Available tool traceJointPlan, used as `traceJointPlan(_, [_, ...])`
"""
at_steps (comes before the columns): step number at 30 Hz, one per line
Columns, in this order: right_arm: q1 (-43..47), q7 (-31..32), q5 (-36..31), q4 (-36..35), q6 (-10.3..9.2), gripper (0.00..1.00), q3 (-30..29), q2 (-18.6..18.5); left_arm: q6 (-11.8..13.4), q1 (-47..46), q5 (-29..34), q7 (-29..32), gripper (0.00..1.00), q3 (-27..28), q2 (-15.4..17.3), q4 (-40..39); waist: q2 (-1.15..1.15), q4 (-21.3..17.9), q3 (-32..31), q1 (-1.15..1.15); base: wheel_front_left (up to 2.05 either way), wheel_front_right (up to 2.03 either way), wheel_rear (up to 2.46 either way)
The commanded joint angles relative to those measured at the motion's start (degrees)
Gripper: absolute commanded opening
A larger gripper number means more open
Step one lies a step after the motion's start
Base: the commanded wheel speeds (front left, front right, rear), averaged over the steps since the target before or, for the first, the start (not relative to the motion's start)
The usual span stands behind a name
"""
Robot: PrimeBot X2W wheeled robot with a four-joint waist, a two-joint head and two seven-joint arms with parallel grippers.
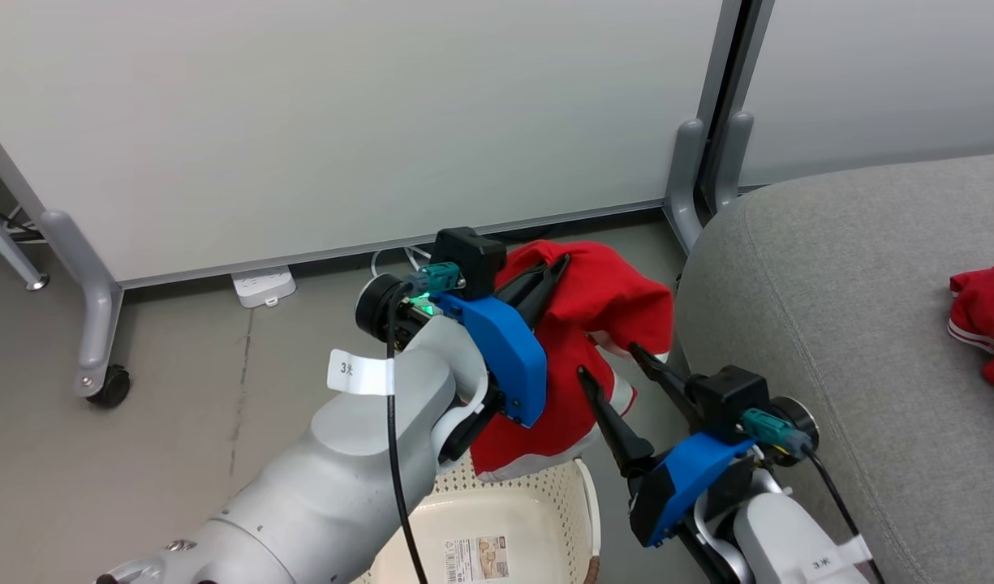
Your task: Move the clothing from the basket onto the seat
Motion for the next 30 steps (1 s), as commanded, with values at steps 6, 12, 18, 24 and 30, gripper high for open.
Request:
traceJointPlan(6, [-6.24,-1.91,2.19,7.97,0.01,1.00,4.65,-0.05,0.70,-1.68,-1.53,-0.59,0.00,-2.25,-0.01,-1.93,0.00,0.80,0.65,0.00,0.00,0.00,0.00])
traceJointPlan(12, [-10.93,-2.83,2.33,15.02,0.01,1.00,6.45,-0.04,0.96,-2.02,-2.47,-0.60,0.00,-3.65,-0.02,-2.69,0.00,1.14,0.65,0.00,0.00,0.00,0.00])
traceJointPlan(18, [-15.15,-3.95,5.30,22.01,0.01,1.00,9.94,-0.05,1.05,-2.55,-3.33,-0.65,0.00,-4.68,-0.02,-3.71,0.00,1.48,0.34,0.00,0.00,0.00,0.00])
traceJointPlan(24, [-18.21,-5.65,8.39,27.87,0.01,0.00,12.59,-0.05,0.98,-2.65,-3.65,-0.52,0.00,-5.51,-0.01,-4.39,0.00,1.71,-0.06,0.00,0.00,0.00,0.00])
traceJointPlan(30, [-19.10,-7.42,11.40,30.57,0.01,0.00,15.24,-0.05,1.08,-2.42,-3.93,-0.60,0.00,-5.91,-0.01,-3.82,0.00,1.36,-0.55,0.00,0.00,0.00,0.00])
